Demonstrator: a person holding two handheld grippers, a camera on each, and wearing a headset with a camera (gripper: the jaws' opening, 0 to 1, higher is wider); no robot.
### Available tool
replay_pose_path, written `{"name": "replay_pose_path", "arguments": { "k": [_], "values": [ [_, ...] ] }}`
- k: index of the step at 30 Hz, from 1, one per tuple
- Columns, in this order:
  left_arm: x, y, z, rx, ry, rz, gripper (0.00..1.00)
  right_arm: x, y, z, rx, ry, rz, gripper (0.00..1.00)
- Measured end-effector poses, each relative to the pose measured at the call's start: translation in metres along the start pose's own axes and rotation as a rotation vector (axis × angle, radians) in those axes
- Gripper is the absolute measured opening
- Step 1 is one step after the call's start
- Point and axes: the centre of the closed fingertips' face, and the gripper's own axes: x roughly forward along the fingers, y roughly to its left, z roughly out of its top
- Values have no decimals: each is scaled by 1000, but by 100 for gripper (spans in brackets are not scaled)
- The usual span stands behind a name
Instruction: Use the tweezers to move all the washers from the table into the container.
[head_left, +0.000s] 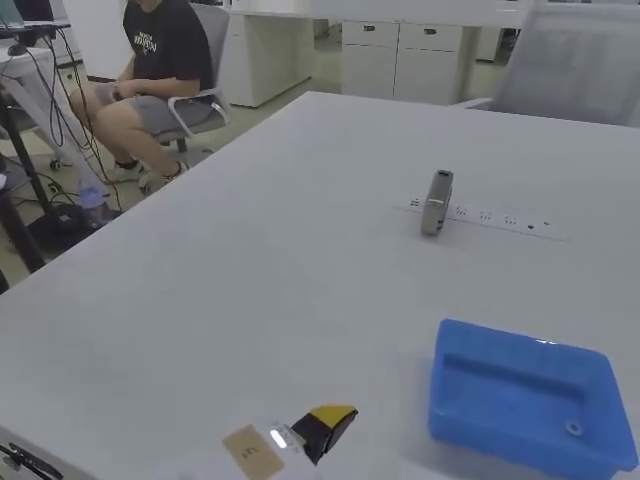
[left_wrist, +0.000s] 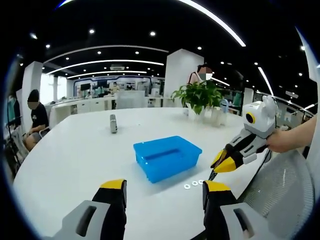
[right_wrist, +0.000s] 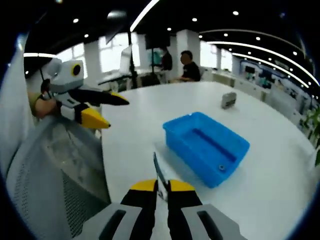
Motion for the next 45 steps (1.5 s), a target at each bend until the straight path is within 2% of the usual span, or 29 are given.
{"name": "replay_pose_path", "arguments": {
  "k": [3,6,14,18,21,31,34,39,45],
  "values": [
    [0,0,0,2,0,1,61,-1,-1,-3,-10,9,-10,3],
    [0,0,0,0,-1,1,60,-3,-4,-3,15,-6,-14,3],
    [0,1,0,6,0,5,60,-9,-10,-1,72,-2,-39,3],
    [0,1,1,6,-3,5,60,-17,-15,12,65,-24,-55,3],
    [0,0,2,4,-12,3,61,-22,-24,23,73,-48,-74,3],
    [-1,-2,13,-11,-69,-6,75,-30,-48,59,165,-187,-99,3],
    [-4,-5,20,-43,-112,-29,77,-28,-59,65,184,-205,-108,3],
    [-4,-8,22,-30,-124,-39,80,-18,-80,73,205,-216,-118,3],
    [-5,-12,26,-34,-148,-60,83,4,-94,72,214,-183,-104,3]
  ]
}}
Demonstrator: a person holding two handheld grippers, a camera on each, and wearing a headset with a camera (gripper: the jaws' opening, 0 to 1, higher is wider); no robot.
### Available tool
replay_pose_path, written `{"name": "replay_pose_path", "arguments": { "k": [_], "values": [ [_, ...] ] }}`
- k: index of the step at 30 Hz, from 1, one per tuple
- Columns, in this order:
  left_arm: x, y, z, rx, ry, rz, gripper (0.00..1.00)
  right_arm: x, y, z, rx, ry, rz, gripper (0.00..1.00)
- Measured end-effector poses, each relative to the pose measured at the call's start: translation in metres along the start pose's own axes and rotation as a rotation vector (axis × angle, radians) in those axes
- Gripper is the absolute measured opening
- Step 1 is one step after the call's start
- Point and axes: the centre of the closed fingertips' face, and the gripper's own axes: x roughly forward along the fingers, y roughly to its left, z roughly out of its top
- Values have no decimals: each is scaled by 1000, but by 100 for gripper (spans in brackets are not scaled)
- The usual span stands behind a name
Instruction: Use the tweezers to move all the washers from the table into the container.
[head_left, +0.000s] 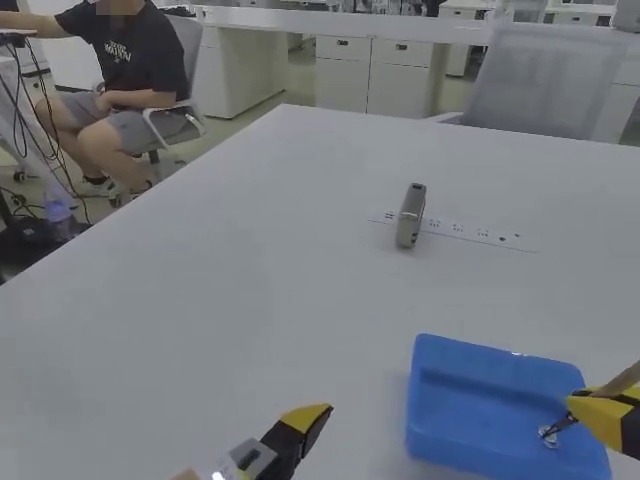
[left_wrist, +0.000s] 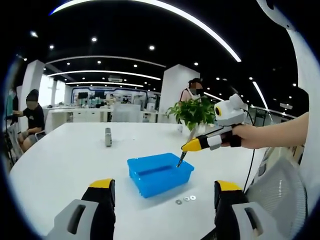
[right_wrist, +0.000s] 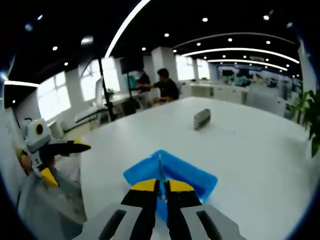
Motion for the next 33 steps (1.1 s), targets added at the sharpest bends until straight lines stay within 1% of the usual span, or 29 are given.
{"name": "replay_pose_path", "arguments": {
  "k": [4,8,14,20,25,28,30,33],
  "values": [
    [0,-1,1,3,-6,-7,83,16,-6,-6,-2,33,9,3],
    [1,-1,-1,7,5,-2,82,29,-11,-13,-9,69,14,3],
    [0,-1,-3,9,20,-2,80,38,-17,-23,2,110,13,3],
    [1,0,-4,9,27,2,79,39,-19,-30,6,135,6,3],
    [1,1,-6,8,35,3,78,39,-18,-30,-5,138,12,3],
    [1,-1,-2,1,16,-7,78,39,-15,-30,-11,143,27,4],
    [0,0,-3,0,19,-4,78,37,-14,-29,-21,141,27,4],
    [1,0,-4,3,24,-2,78,29,-10,-21,-28,116,25,3]
  ]
}}
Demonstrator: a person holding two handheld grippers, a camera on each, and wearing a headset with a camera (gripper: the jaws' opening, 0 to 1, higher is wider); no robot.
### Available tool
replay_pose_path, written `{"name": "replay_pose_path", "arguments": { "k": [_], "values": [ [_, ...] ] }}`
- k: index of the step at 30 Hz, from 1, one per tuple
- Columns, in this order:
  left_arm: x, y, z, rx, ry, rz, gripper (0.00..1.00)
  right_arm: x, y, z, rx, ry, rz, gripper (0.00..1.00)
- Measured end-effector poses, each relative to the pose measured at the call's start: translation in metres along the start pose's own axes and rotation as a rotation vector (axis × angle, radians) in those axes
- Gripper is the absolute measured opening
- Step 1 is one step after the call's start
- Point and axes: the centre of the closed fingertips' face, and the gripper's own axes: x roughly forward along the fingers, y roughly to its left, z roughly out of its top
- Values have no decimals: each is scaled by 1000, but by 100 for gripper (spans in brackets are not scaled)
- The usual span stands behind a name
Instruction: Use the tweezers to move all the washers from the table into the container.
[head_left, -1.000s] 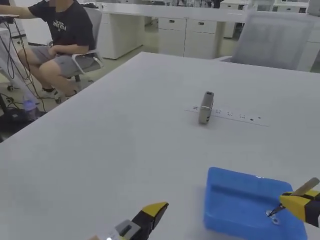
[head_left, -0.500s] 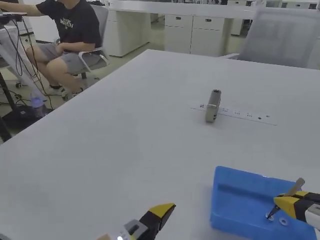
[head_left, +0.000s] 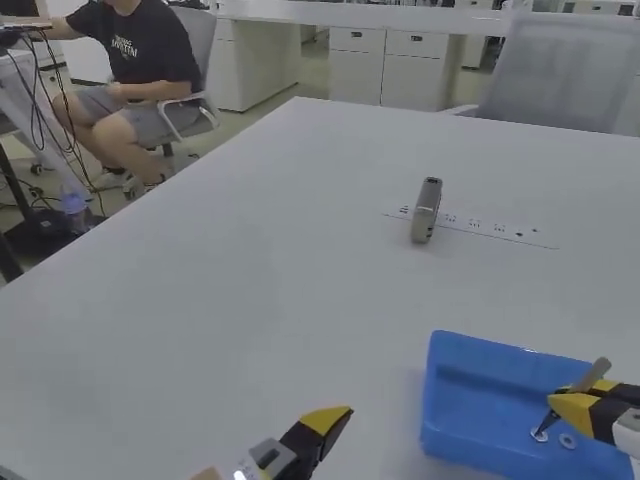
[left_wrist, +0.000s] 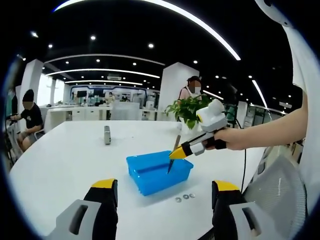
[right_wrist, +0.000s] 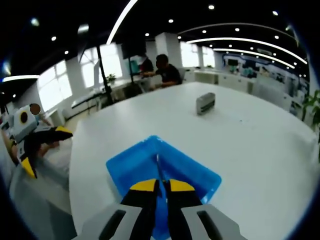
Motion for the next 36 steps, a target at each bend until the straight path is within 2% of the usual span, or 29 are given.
{"name": "replay_pose_path", "arguments": {
  "k": [4,9,16,26,36],
  "values": [
    [0,0,-2,8,15,2,76,-10,5,9,-9,-28,-4,3],
    [0,0,-2,7,13,0,76,-24,14,19,-13,-63,3,3],
    [1,0,-3,7,18,0,75,-40,29,21,-9,-86,18,3],
    [1,-1,-4,9,24,-4,74,-53,52,-7,12,-38,69,3],
    [1,-1,-6,12,33,-2,73,-40,63,-44,97,15,100,3]
  ]
}}
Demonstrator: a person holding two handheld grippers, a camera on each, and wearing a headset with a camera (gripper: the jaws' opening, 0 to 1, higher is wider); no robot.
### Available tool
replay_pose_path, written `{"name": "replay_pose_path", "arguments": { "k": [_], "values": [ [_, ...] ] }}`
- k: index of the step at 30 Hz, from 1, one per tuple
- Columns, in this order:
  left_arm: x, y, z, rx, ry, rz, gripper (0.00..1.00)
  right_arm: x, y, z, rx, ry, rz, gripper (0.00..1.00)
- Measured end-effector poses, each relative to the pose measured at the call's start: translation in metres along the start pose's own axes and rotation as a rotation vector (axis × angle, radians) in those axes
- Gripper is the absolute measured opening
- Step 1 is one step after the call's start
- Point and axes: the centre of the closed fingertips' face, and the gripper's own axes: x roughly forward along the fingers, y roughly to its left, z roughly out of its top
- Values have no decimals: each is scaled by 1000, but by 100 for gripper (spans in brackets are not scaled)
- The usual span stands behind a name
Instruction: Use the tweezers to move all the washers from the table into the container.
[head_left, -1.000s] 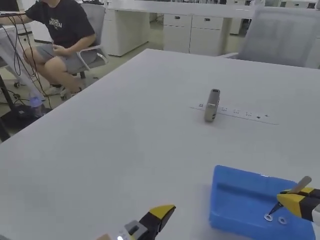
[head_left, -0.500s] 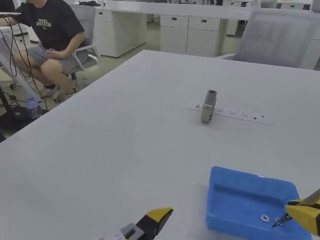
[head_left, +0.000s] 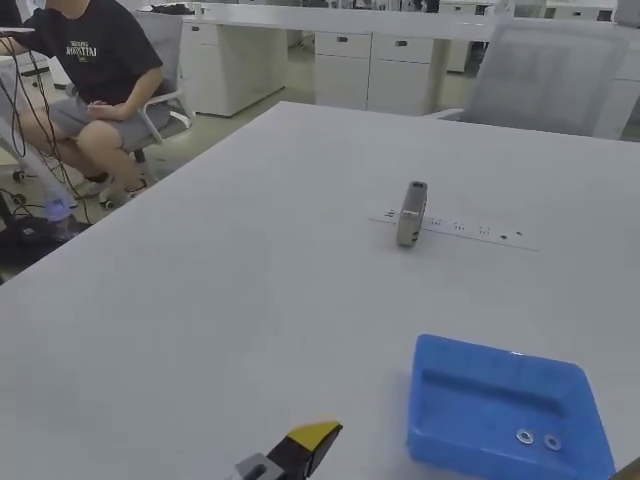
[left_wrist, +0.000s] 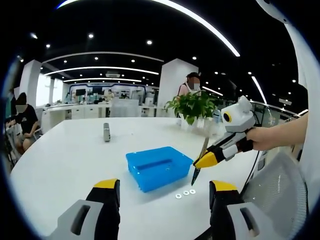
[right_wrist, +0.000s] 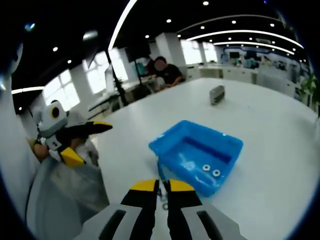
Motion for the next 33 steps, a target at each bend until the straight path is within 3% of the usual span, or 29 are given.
{"name": "replay_pose_path", "arguments": {
  "k": [9,15,23,33],
  "values": [
    [0,1,-1,5,7,3,73,4,4,-14,27,38,10,4],
    [0,0,-1,4,6,2,73,3,-1,-15,27,32,3,4],
    [0,1,-2,7,8,4,72,5,6,-19,-6,48,4,4],
    [0,1,-3,15,16,7,71,8,24,-21,-237,100,14,4]
  ]
}}
